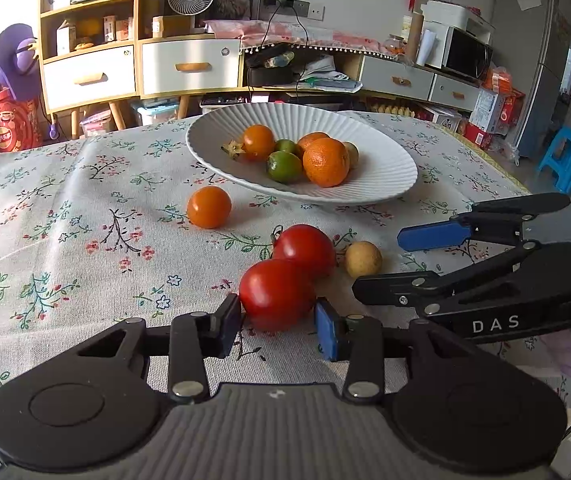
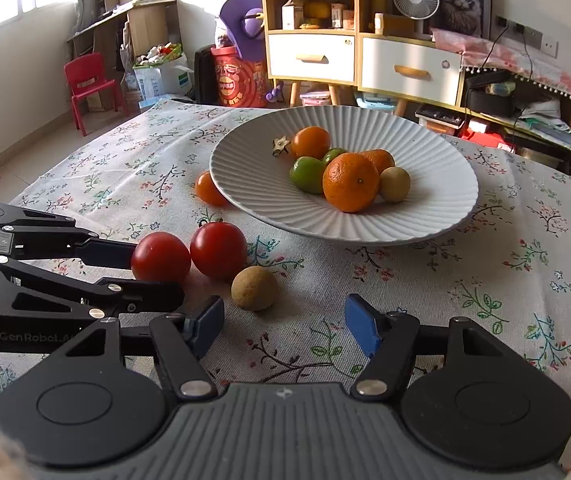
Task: Organize fruits
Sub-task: 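Grasp a red tomato with the left tool while the right tool grasps another brown kiwi, then carry the red tomato and kiwi into the white bowl and open both tools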
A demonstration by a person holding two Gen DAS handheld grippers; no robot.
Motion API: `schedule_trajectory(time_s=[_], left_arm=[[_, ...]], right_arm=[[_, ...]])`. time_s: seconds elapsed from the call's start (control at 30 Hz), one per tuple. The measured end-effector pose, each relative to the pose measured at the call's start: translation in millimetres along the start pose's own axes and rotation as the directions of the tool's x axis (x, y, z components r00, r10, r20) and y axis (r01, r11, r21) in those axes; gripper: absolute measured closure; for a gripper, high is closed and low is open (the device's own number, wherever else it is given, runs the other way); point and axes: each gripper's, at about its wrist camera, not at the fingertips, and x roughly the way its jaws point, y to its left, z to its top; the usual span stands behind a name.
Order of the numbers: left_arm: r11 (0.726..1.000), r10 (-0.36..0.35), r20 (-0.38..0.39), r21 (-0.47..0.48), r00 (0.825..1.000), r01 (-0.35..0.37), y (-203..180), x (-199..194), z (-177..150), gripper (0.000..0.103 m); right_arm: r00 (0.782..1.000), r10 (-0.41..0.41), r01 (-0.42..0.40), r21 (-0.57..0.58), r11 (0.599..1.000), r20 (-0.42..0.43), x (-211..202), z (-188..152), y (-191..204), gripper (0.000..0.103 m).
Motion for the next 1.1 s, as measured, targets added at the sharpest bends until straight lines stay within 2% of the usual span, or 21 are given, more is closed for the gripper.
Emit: schedule_trajectory(time_s=[0.3,0.47,0.63,1.0,1.1], left_arm=[[0.999,0.017,0.0,-0.034,1.0,-0.017,9.6,-10.5,-0.3,0.067],[0.999,0.015,0.004,-0.041,1.0,-0.015,11.5,-15.7,-0.9,0.068],[0.999,0.016,0.003,-0.04,1.0,-0.015,11.7,-16.6,-1.1,0.068],[0.998,0.006,-0.003,-0.067,1.0,-0.006,15.6,-17.4,1.2,0.069],[0.997,-0.001,0.0,-0.074,1.0,0.001,16.3,-19.3,3.5,0.073]], right_arm=[[1.0,-0.002,0.003,-0.058,0.998,0.016,1.8,2.1,11.1,0.056],[1.0,0.01,-0.008,-0.085,0.996,0.018,2.3,3.4,16.8,0.071],[1.0,0.018,-0.016,-0.104,0.994,0.019,0.8,3.9,21.6,0.08],[1.0,0.025,-0.025,-0.077,0.997,0.01,-2.2,7.0,19.5,0.08],[0.999,0.035,-0.034,-0.069,0.997,0.015,-5.4,9.3,19.6,0.08]])
